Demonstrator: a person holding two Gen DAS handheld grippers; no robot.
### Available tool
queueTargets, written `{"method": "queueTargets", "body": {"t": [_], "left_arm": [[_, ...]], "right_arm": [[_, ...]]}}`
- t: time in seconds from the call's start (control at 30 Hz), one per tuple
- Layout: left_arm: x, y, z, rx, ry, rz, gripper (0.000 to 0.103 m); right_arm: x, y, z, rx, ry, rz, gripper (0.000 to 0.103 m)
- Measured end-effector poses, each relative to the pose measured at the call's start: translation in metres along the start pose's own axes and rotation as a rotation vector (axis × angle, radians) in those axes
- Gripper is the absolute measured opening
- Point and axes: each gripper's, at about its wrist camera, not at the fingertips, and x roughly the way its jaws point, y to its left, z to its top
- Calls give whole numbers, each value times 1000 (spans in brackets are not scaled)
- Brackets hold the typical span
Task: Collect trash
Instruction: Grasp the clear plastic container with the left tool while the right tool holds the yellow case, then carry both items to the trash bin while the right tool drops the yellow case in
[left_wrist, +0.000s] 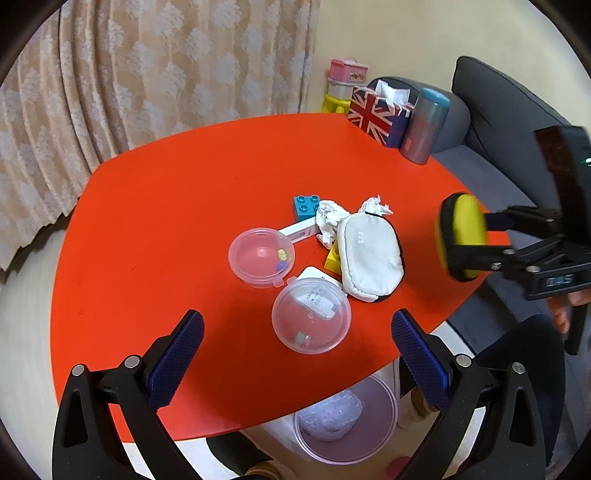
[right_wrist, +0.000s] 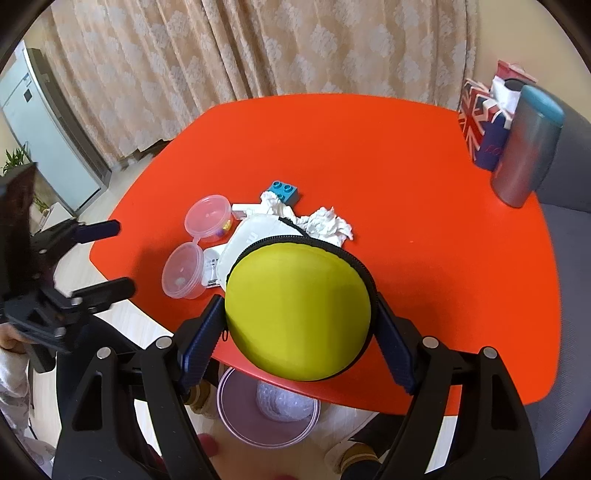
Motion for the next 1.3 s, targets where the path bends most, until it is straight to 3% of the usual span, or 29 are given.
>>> {"method": "queueTargets", "body": {"t": [0.4, 0.67, 0.8, 0.87, 1.3], "left_arm": [[45, 6, 3, -33, 135, -37, 97], [61, 10, -2, -66, 164, -84, 96], [66, 10, -3, -76, 177, -115, 67], [65, 10, -3, -71, 172, -118, 59], [22, 7, -10, -41, 60, -86, 59]], "right_arm": [[-7, 1, -4, 7, -11, -4, 77], [-4, -1, -5, 15, -6, 2, 77], [-3, -2, -7, 15, -9, 2, 77], [-3, -2, -7, 15, -12, 2, 77], [-16, 3, -15, 6, -58, -23, 77]]}}
